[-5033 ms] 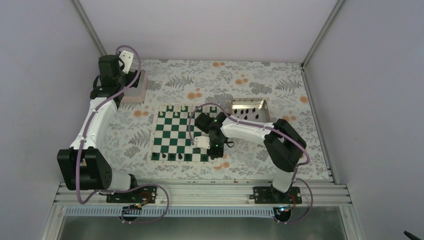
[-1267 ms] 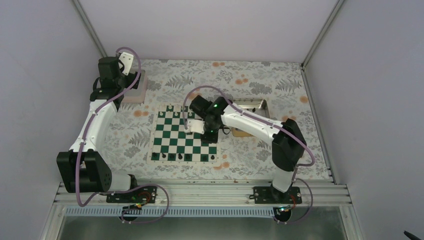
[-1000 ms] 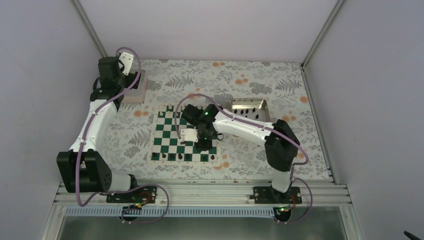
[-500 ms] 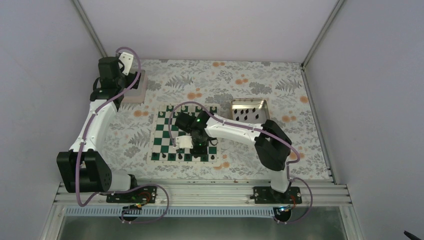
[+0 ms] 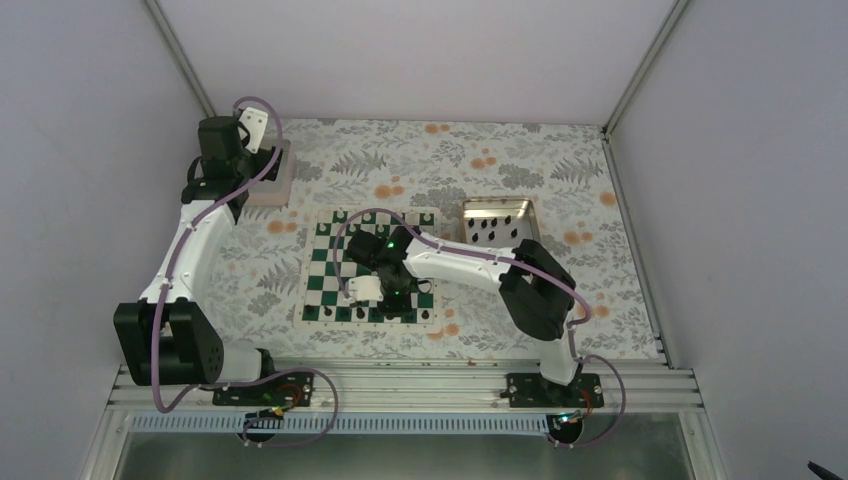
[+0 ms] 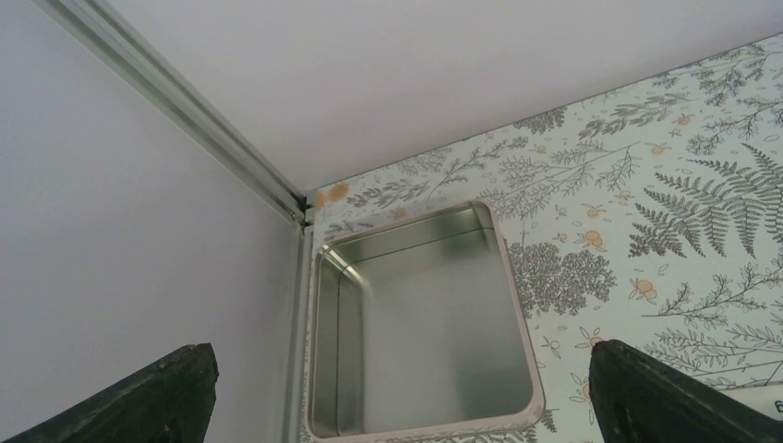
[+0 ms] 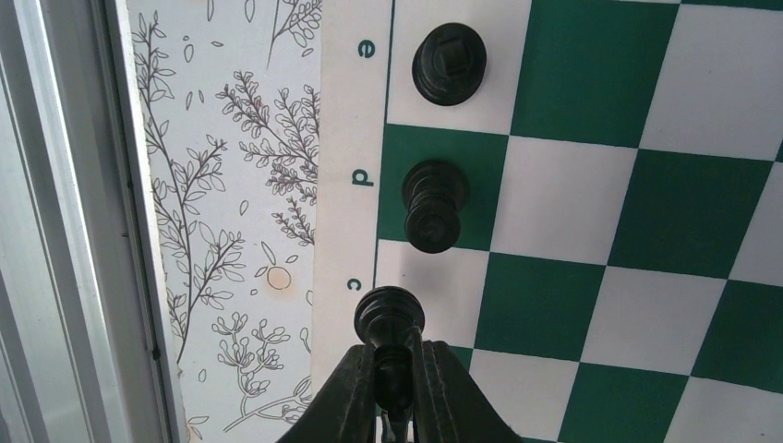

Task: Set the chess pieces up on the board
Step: Place the chess piece on the chessboard.

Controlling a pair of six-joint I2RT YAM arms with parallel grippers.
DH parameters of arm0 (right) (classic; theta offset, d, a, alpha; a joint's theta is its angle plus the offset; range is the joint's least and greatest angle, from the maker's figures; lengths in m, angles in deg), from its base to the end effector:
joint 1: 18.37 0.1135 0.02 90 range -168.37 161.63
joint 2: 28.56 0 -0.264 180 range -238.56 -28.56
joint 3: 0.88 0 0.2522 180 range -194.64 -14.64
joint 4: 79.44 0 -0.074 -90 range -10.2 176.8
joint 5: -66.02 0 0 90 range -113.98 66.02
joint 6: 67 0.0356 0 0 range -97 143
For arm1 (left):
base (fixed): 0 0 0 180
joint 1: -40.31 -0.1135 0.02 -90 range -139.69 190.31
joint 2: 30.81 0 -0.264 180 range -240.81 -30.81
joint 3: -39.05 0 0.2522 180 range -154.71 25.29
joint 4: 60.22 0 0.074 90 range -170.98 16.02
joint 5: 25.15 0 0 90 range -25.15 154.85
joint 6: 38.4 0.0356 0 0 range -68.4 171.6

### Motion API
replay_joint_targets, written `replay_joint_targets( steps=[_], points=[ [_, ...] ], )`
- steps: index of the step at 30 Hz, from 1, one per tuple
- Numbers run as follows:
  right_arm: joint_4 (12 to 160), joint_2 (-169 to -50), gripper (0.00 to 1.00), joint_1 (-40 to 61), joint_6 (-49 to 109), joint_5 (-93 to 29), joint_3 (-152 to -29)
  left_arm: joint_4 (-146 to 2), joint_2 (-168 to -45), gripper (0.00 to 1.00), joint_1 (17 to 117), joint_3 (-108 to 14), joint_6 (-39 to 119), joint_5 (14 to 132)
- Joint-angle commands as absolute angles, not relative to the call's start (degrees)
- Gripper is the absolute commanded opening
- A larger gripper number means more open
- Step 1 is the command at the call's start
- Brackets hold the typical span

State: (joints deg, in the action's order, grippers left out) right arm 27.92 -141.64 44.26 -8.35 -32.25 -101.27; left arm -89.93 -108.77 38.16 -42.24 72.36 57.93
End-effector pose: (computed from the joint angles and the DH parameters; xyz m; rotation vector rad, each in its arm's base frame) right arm 0.1694 0.3384 0.1921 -2.2673 2.1026 0.2493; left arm 0.3143 0.0161 0.3378 0.2552 2.0320 0.3734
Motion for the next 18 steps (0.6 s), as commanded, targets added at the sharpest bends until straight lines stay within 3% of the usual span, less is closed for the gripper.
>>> replay_joint_targets(
  steps=[1, 18],
  points=[
    [28.7, -143.2, 0.11, 44.8, -7.3, -31.3, -101.3, -89.6, -107.4, 1.0, 37.8, -41.6, 72.0, 58.5],
    [29.1, -144.0, 0.14, 44.2, -7.1, -29.9, -100.2, -89.7, -107.5, 1.0, 37.8, -41.9, 72.3, 58.7]
  ],
)
